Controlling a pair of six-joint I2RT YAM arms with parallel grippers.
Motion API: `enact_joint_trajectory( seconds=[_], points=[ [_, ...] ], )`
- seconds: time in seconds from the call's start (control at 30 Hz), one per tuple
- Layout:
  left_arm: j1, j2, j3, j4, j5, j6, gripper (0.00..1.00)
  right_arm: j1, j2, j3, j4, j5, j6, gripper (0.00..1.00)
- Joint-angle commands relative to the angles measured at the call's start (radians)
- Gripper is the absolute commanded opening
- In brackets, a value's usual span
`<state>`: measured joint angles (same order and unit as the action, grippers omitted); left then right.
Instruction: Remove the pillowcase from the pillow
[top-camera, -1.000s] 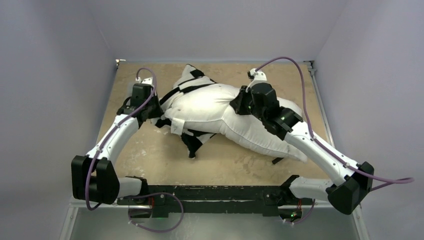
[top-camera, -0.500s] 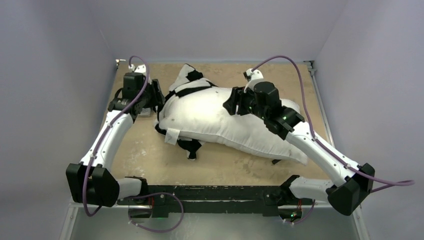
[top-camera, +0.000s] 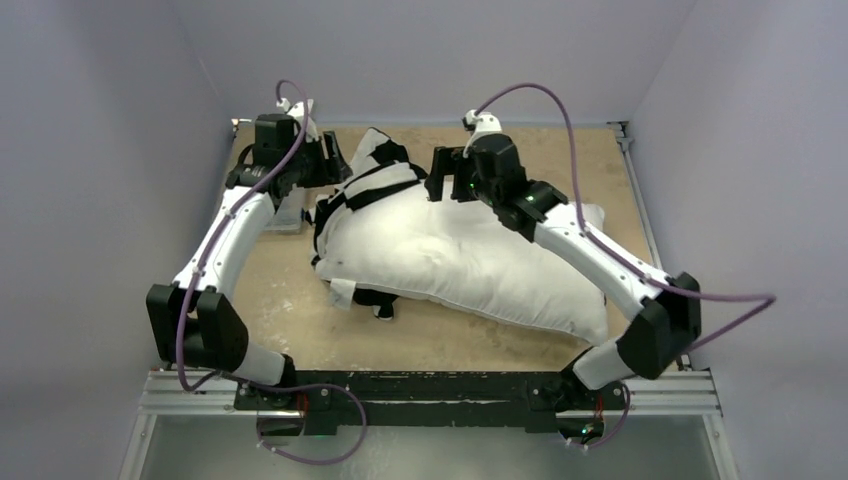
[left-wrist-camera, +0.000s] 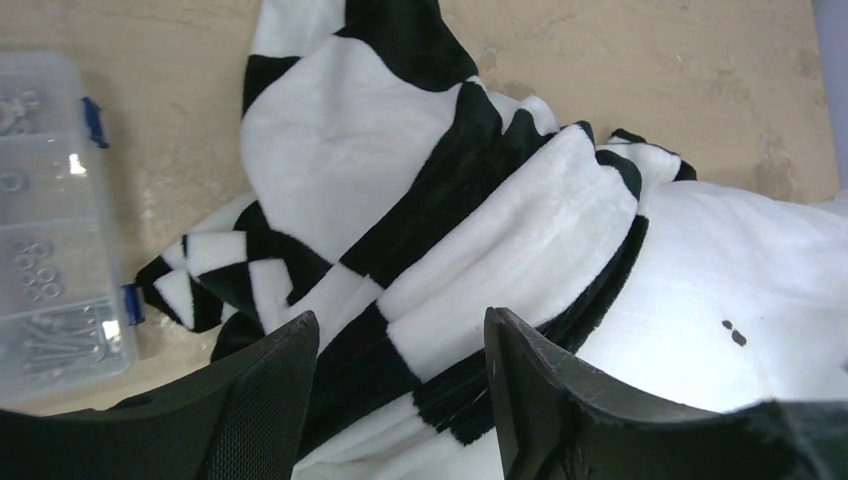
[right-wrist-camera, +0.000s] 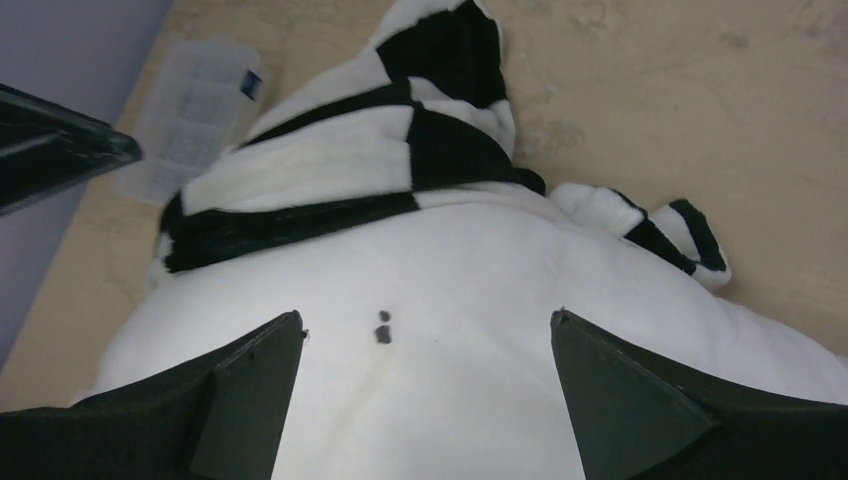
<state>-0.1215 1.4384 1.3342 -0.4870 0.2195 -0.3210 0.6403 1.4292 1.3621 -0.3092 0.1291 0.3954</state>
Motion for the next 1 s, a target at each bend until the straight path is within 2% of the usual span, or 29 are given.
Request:
enact_joint_trajectory(
  seconds=[0.0,0.23,0.3,0.37,0.47,0.57,0.6,0.67,0.7,0.77,0.83,0.87,0.97],
  points=[
    [-0.039,0.068,0.085,0.040,0.107,0.035,0.61,0.004,0.106,0.031,0.003,0.093,-0.019,0.98],
    [-0.121,0.211,0.164,0.024,0.131,0.079,0.61,0.021,0.173,-0.121,0.076,0.005,-0.020,0.99],
    [-0.154,0.272,0.189,-0.001,0.135,0.101,0.62,0.027,0.190,-0.166,0.096,-0.017,-0.020,0.94],
    [-0.180,0.325,0.211,-0.033,0.135,0.121,0.62,0.031,0.204,-0.203,0.112,-0.032,-0.015,0.77],
    [-0.206,0.388,0.219,-0.059,0.140,0.134,0.65,0.040,0.218,-0.227,0.122,-0.031,-0.004,0.39],
    [-0.223,0.429,0.210,-0.069,0.126,0.145,0.65,0.052,0.200,-0.230,0.121,-0.017,-0.001,0.08],
    [-0.225,0.437,0.207,-0.070,0.120,0.146,0.65,0.055,0.188,-0.229,0.122,-0.011,0.000,0.00],
    [-0.227,0.447,0.205,-0.069,0.110,0.146,0.56,0.057,0.161,-0.226,0.118,0.004,0.001,0.00],
    [-0.227,0.448,0.208,-0.068,0.100,0.144,0.48,0.059,0.146,-0.223,0.115,0.012,0.005,0.00],
    [-0.226,0.442,0.220,-0.065,0.057,0.136,0.23,0.059,0.109,-0.221,0.106,0.026,0.011,0.00],
    [-0.223,0.424,0.237,-0.057,-0.013,0.128,0.05,0.059,0.062,-0.221,0.104,0.029,0.013,0.00],
    [-0.218,0.414,0.247,-0.051,-0.051,0.124,0.00,0.059,0.035,-0.222,0.104,0.029,0.013,0.00],
    [-0.169,0.370,0.269,-0.008,-0.114,0.084,0.00,0.058,-0.064,-0.229,0.100,0.030,0.022,0.00]
  ],
)
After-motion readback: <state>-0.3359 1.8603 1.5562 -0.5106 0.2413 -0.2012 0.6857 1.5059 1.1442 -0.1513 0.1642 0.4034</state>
